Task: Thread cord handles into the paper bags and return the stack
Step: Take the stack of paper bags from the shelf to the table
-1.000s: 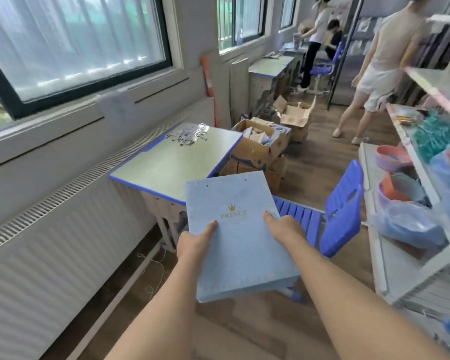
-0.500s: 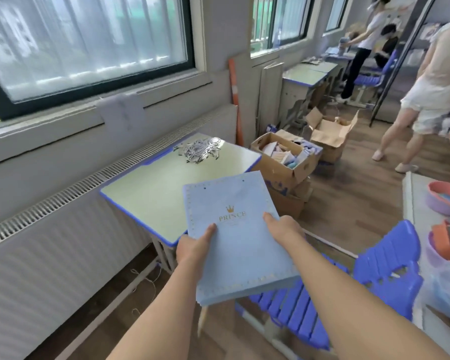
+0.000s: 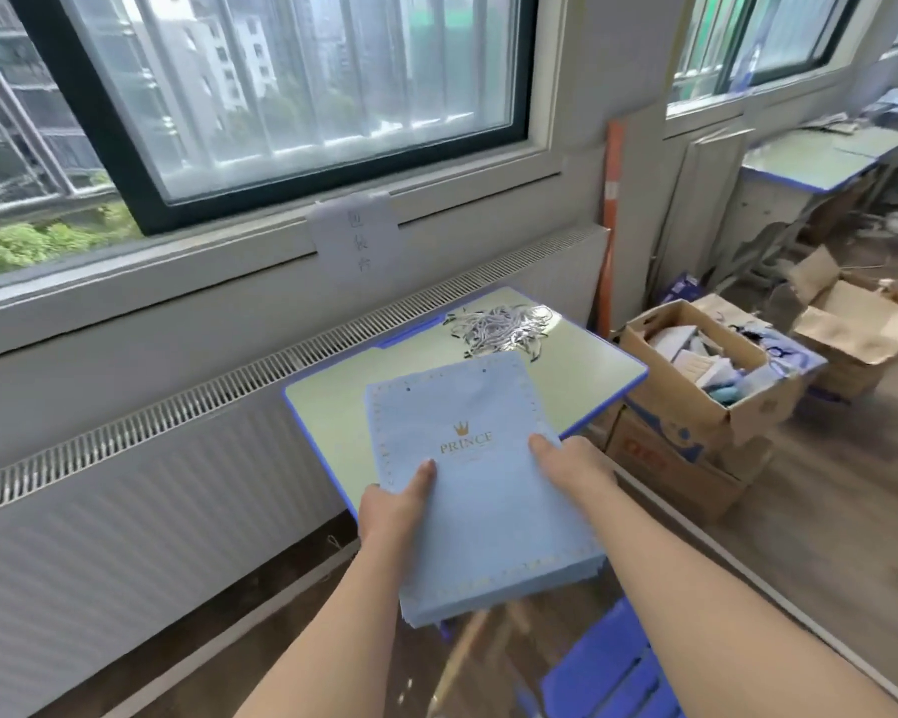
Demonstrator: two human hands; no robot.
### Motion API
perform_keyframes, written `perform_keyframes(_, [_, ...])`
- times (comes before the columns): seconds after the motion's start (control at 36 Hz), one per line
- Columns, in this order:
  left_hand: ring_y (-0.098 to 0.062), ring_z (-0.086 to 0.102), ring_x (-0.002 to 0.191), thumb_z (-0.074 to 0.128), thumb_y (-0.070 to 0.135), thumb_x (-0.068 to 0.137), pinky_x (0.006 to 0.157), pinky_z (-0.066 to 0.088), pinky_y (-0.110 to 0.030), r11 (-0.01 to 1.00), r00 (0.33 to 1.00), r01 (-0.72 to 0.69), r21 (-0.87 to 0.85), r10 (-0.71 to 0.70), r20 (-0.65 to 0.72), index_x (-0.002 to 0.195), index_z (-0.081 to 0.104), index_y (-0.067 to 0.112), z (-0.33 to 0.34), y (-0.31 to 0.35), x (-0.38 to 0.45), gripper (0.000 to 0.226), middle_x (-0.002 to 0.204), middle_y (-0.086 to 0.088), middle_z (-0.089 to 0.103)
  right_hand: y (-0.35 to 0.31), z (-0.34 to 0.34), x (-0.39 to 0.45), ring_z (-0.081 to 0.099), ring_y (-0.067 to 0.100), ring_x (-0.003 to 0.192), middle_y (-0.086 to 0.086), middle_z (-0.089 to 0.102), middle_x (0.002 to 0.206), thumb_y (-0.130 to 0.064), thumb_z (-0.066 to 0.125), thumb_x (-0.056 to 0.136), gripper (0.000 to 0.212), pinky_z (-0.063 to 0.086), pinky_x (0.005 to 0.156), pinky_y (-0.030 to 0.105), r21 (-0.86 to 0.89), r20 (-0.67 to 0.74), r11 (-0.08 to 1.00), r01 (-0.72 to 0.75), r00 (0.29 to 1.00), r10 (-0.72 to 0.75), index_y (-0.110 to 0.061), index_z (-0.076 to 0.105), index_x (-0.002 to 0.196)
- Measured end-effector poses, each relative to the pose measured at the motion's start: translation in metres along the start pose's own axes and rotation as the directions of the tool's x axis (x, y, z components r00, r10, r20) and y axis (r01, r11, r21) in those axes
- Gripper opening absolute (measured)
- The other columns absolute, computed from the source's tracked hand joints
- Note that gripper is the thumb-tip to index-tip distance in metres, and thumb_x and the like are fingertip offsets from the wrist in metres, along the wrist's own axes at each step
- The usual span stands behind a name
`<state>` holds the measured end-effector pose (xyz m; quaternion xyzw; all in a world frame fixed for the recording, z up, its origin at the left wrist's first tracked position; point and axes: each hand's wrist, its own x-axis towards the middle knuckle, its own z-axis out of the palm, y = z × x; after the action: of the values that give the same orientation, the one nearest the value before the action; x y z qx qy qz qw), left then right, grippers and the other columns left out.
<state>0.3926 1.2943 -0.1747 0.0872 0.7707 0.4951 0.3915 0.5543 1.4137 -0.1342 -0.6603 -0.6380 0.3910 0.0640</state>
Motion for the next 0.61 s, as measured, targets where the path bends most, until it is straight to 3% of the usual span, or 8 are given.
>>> perform_keyframes(0.11, [-0.032, 0.065, 0.093, 0.071, 0.073, 0.044, 0.086, 0.054, -0.048, 0.999, 1.000, -0.007, -0.034, 0.007, -0.005, 0.109, 0.059, 0.011, -0.007, 0.019, 0.037, 0.091, 0.103, -0.007, 0.066, -0.035, 0.012, 0.032, 0.045, 0.033, 0.128, 0.018, 0.045, 0.142, -0.047, 0.042, 0.096, 0.063, 0.038, 0.099, 0.035, -0.012, 0.019, 0.999, 0.030, 0.999, -0.030, 0.002, 0.042, 0.137])
perform_keyframes(0.33, [-0.033, 0.065, 0.093, 0.077, 0.066, 0.060, 0.087, 0.054, -0.047, 0.998, 0.999, 0.001, -0.062, -0.004, -0.049, 0.112, 0.058, 0.008, -0.018, 0.045, 0.113, 0.080, 0.106, -0.010, 0.066, -0.092, 0.037, 0.090, 0.054, 0.035, 0.117, 0.019, 0.056, 0.131, -0.053, 0.043, 0.093, 0.066, 0.044, 0.098, 0.040, -0.022, 0.043, 0.998, 0.055, 0.998, -0.054, 0.001, 0.052, 0.129])
perform_keyframes(0.61, [-0.034, 0.063, 0.096, 0.076, 0.067, 0.063, 0.089, 0.053, -0.048, 0.993, 0.989, 0.084, -0.082, -0.093, -0.111, 0.109, 0.058, 0.008, -0.015, 0.053, 0.178, 0.077, 0.106, -0.009, 0.064, -0.129, 0.064, 0.150, 0.046, 0.031, 0.126, 0.017, 0.044, 0.142, -0.038, 0.040, 0.096, 0.057, 0.038, 0.101, 0.037, -0.035, 0.147, 0.995, 0.088, 0.986, -0.082, -0.002, 0.038, 0.141])
